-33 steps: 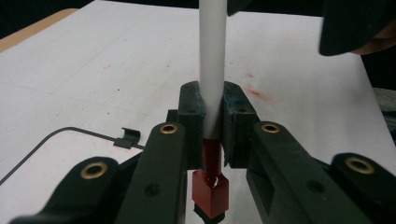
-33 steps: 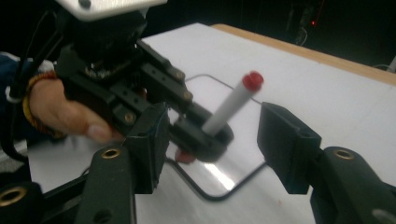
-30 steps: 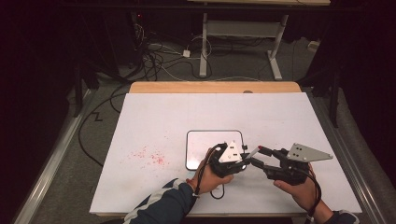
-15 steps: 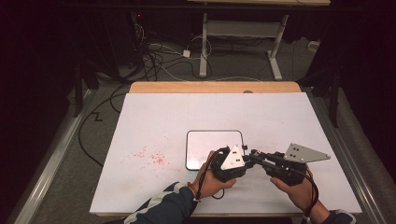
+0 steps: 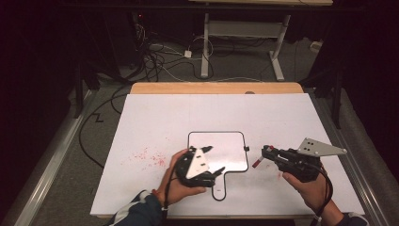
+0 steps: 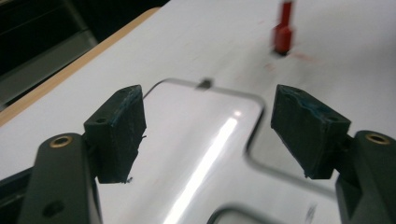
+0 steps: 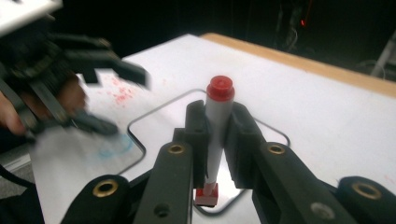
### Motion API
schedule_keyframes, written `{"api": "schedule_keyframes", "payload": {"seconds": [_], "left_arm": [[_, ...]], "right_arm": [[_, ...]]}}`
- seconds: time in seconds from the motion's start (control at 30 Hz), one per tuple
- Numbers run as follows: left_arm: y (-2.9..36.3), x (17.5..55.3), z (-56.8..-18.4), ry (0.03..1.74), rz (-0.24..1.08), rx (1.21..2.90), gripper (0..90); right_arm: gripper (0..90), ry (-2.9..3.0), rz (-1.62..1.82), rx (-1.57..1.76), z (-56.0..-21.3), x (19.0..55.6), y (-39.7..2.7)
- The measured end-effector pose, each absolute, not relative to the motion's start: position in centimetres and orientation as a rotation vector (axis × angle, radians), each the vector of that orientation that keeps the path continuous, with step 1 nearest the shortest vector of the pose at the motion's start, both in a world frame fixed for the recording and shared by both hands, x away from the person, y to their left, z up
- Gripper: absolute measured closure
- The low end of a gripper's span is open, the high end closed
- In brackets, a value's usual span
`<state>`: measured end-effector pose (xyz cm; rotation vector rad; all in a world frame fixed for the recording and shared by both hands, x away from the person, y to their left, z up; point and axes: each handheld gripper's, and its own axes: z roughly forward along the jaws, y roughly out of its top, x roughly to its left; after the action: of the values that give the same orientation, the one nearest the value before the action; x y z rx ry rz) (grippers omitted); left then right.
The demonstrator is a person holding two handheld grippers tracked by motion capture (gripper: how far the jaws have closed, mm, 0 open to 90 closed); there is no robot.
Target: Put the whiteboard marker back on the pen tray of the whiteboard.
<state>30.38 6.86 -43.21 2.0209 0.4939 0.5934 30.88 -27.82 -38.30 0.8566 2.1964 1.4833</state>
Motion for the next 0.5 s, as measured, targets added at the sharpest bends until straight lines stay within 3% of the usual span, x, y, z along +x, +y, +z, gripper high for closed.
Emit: {"api": "schedule_keyframes", "payload": {"seconds": [0.1,0.23,0.5], "left_arm": [[10.5,29.9,-44.0,0.588,0.673,2.025,23.1],[14.3,29.4,-45.1,0.717,0.685,2.014,22.5],[16.4,29.1,-46.5,0.792,0.658,2.052,22.5]], "right_arm": [[81.3,2.22,1.443,0.918,-38.3,31.4,-28.6],[81.2,2.262,1.403,1.032,-38.6,32.6,-29.2],[81.2,2.419,1.273,1.161,-40.8,36.1,-27.3]]}}
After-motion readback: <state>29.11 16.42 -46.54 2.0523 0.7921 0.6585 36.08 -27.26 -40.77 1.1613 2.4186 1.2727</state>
